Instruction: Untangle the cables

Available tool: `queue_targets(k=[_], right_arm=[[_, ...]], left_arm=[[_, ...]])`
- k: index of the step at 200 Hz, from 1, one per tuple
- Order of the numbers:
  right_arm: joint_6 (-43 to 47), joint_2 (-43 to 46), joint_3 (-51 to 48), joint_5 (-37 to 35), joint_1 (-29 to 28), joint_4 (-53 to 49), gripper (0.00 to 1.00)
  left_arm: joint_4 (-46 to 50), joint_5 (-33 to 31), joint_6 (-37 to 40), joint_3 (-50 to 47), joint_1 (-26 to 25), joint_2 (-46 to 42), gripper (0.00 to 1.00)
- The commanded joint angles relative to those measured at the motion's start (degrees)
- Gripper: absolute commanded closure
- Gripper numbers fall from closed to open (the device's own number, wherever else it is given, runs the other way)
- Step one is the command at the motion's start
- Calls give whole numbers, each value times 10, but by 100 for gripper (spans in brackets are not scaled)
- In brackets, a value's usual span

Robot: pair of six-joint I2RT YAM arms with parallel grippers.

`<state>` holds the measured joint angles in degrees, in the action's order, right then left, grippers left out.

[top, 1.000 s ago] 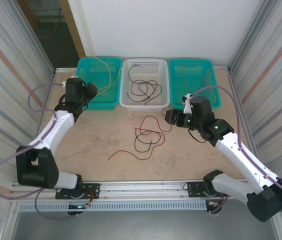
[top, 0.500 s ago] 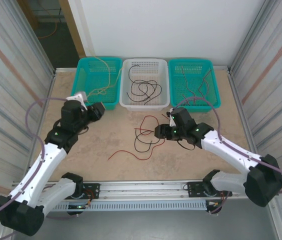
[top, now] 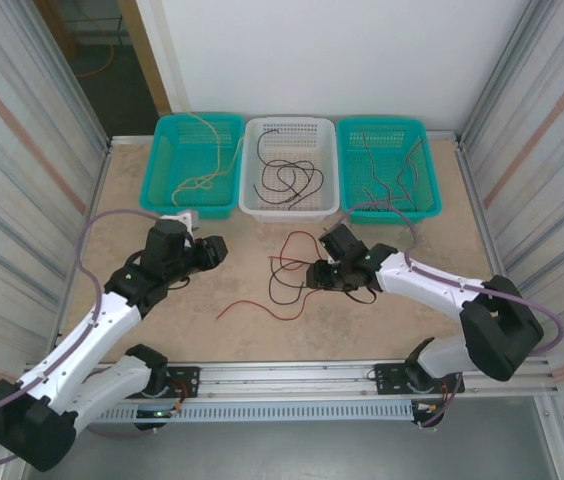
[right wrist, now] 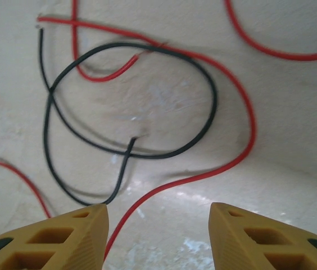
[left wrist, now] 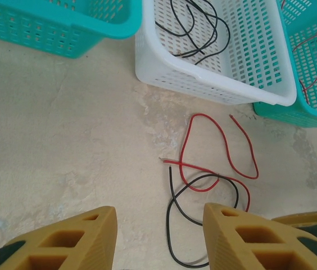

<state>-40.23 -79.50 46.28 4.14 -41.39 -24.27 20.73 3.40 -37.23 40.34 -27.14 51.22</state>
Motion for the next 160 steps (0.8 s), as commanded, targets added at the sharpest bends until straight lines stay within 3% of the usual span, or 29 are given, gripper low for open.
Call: queue_targets(k=[1, 31, 87, 160], right_arm=[[53, -11, 54, -61, 29, -53, 51], [76, -30, 58, -10, 77, -36, 53], [93, -96, 50, 15, 73, -8, 52], [91, -141, 43, 10, 74, 20, 61]], left_arm=[[-14, 14, -2, 6, -5, 2, 56], [1, 4, 4, 11, -5, -13, 56], [3, -2, 1, 12, -5, -23, 56], [6, 1, 2, 21, -5, -17, 57]])
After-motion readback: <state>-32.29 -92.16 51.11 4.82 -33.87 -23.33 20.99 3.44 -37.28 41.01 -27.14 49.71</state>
